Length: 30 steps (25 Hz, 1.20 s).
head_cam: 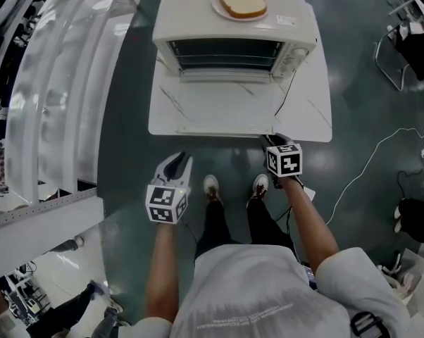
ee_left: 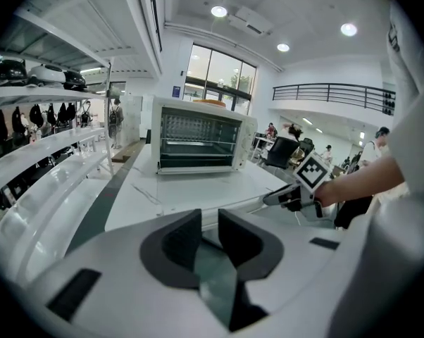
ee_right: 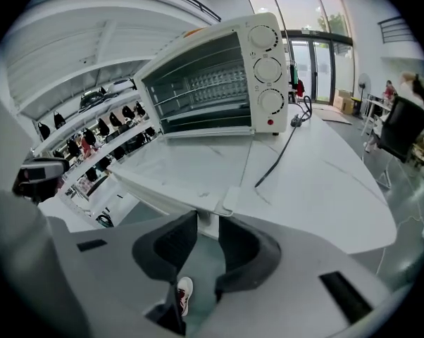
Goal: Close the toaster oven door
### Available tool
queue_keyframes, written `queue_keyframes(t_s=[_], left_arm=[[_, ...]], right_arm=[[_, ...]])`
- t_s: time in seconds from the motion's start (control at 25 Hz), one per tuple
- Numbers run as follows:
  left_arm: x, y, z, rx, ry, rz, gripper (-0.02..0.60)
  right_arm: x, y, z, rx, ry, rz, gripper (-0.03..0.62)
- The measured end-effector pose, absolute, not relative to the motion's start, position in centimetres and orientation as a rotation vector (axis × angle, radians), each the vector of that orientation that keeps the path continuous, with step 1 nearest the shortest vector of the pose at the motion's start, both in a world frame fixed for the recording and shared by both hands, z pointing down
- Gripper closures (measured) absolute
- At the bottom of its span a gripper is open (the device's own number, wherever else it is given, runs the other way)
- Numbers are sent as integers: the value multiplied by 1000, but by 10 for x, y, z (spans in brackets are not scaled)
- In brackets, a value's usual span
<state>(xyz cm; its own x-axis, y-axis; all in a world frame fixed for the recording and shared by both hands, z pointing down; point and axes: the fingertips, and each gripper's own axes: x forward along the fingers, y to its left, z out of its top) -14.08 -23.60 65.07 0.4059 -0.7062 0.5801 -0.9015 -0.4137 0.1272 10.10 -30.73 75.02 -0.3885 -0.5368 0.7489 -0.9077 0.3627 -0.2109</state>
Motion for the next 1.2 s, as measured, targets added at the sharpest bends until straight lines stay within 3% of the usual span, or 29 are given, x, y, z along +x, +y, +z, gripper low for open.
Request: queue_keyframes(t_s=[1.2], left_arm=[[-137, -293, 575, 2392, -1421, 485, 508]], right_arm=[[99, -362, 628, 1351, -2260, 716, 480]])
